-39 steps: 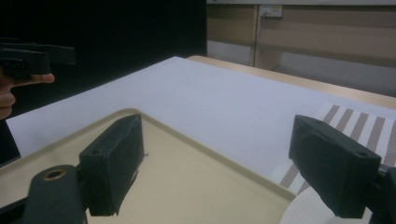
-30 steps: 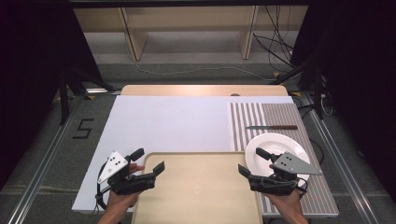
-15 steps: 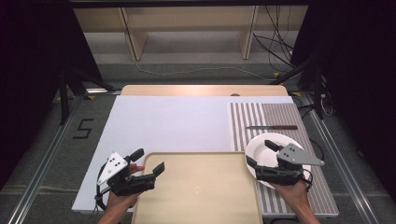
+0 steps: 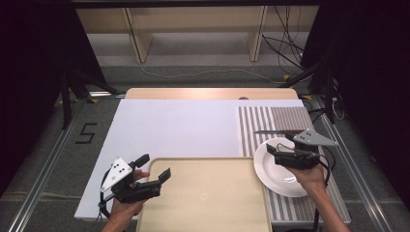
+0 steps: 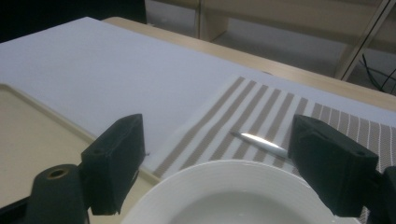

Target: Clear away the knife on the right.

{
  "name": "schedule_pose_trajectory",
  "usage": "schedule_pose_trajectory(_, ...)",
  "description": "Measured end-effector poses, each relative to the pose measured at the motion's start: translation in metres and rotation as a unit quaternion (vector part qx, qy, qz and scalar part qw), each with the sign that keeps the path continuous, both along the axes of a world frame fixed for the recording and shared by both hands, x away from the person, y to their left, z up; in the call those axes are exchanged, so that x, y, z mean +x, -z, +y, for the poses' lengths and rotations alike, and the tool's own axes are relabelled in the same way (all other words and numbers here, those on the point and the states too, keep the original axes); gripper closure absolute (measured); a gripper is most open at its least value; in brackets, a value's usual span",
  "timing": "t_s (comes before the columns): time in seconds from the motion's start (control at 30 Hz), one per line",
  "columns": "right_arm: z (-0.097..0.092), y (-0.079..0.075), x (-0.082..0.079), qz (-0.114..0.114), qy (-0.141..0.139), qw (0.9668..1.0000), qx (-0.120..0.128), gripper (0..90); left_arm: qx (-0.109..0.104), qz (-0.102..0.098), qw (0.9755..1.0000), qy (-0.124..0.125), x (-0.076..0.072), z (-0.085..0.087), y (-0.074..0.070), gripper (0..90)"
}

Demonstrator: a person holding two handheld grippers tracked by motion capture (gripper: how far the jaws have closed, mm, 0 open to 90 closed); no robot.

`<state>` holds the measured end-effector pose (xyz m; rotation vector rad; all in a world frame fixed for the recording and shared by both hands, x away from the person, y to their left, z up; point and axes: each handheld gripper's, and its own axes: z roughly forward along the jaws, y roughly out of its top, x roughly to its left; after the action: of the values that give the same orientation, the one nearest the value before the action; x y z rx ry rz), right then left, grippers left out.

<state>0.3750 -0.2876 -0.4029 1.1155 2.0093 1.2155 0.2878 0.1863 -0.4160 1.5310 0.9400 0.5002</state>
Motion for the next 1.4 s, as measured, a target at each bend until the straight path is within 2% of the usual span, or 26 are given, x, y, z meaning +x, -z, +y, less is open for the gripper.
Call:
schedule_pose_trajectory(0.17, -0.017, -0.001, 0.029, 0.034, 0.013, 0.9993, -0.011, 21.6, -0.003, 0.003, 1.0000, -0.002, 0.001, 0.001, 0.001, 9.3)
schedule_pose_trajectory(0.3, -0.027, -0.001, 0.049, 0.067, 0.022, 0.9970, -0.031, 21.8, -0.003, 0.003, 1.0000, -0.003, 0.001, 0.000, 0.001, 9.3)
schedule_pose_trajectory(0.47, -0.037, 0.004, 0.073, 0.106, 0.032, 0.9923, -0.056, 22.5, -0.003, 0.004, 1.0000, 0.000, 0.002, 0.000, 0.001, 9.3)
schedule_pose_trajectory(0.53, -0.041, 0.007, 0.083, 0.123, 0.039, 0.9892, -0.069, 22.9, -0.004, 0.005, 1.0000, 0.000, 0.002, 0.000, 0.001, 9.3)
schedule_pose_trajectory(0.6, -0.043, 0.009, 0.091, 0.117, 0.055, 0.9868, -0.098, 27.1, -0.002, 0.006, 1.0000, 0.000, 0.002, 0.000, 0.001, 9.3)
schedule_pose_trajectory(0.7, -0.047, 0.011, 0.103, 0.132, 0.057, 0.9850, -0.095, 26.7, -0.003, 0.006, 1.0000, 0.004, 0.002, 0.000, 0.001, 9.3)
schedule_pose_trajectory(0.77, -0.049, 0.014, 0.113, 0.153, 0.055, 0.9812, -0.105, 26.0, -0.003, 0.006, 1.0000, 0.005, 0.002, -0.001, 0.001, 9.3)
schedule_pose_trajectory(0.83, -0.051, 0.018, 0.121, 0.176, 0.060, 0.9759, -0.115, 25.7, -0.005, 0.005, 1.0000, 0.005, 0.002, 0.000, 0.001, 9.3)
schedule_pose_trajectory(0.93, -0.055, 0.022, 0.130, 0.194, 0.067, 0.9701, -0.130, 25.5, -0.007, 0.005, 1.0000, 0.004, 0.002, 0.000, 0.001, 9.4)
schedule_pose_trajectory(1.03, -0.060, 0.024, 0.136, 0.207, 0.074, 0.9660, -0.136, 25.6, -0.009, 0.007, 0.9999, 0.005, 0.003, 0.000, 0.001, 9.5)
schedule_pose_trajectory(1.07, -0.060, 0.024, 0.136, 0.207, 0.074, 0.9660, -0.136, 25.6, -0.009, 0.007, 0.9999, 0.005, 0.003, 0.000, 0.001, 9.5)
schedule_pose_trajectory(1.1, -0.063, 0.025, 0.139, 0.218, 0.075, 0.9627, -0.142, 25.6, -0.007, 0.007, 0.9999, 0.006, 0.003, 0.000, 0.001, 9.5)
schedule_pose_trajectory(1.2, -0.064, 0.028, 0.144, 0.231, 0.072, 0.9580, -0.153, 25.8, -0.006, 0.006, 0.9999, 0.006, 0.003, -0.001, 0.001, 9.5)
schedule_pose_trajectory(1.33, -0.062, 0.031, 0.150, 0.241, 0.066, 0.9554, -0.158, 26.3, -0.008, 0.007, 0.9999, 0.005, 0.003, 0.000, 0.001, 9.5)
schedule_pose_trajectory(1.4, -0.061, 0.033, 0.153, 0.247, 0.062, 0.9518, -0.171, 26.6, -0.007, 0.007, 0.9999, 0.006, 0.003, 0.000, 0.001, 9.6)
